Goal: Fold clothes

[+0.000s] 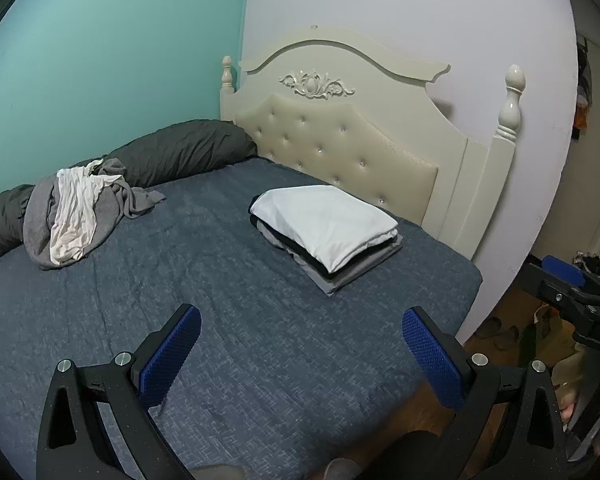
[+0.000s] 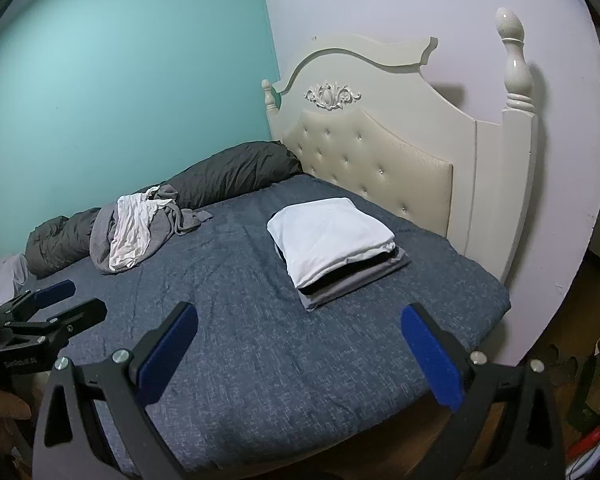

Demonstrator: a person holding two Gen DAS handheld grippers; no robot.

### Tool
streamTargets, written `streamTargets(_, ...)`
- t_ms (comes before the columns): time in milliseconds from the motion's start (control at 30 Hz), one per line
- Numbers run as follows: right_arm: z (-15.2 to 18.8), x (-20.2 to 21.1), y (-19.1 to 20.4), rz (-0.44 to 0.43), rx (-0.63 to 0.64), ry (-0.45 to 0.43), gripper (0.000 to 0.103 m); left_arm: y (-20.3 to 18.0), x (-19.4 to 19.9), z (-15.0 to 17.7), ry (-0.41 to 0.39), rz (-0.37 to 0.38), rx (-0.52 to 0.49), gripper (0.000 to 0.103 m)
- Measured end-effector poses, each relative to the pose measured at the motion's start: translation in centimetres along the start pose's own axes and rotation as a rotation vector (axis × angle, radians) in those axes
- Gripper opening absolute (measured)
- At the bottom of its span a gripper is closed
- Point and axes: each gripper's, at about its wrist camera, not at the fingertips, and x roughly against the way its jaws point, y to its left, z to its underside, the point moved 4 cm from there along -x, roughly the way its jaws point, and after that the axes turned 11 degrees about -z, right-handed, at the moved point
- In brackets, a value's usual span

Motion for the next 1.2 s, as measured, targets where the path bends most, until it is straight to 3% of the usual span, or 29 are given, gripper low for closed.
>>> streamTargets(1200, 1.2, -0.5, -0.4, 0.019, -0.030, 0.025, 0.102, 0.0, 0.4, 0.2, -0.008, 0.003, 0.006, 0.103)
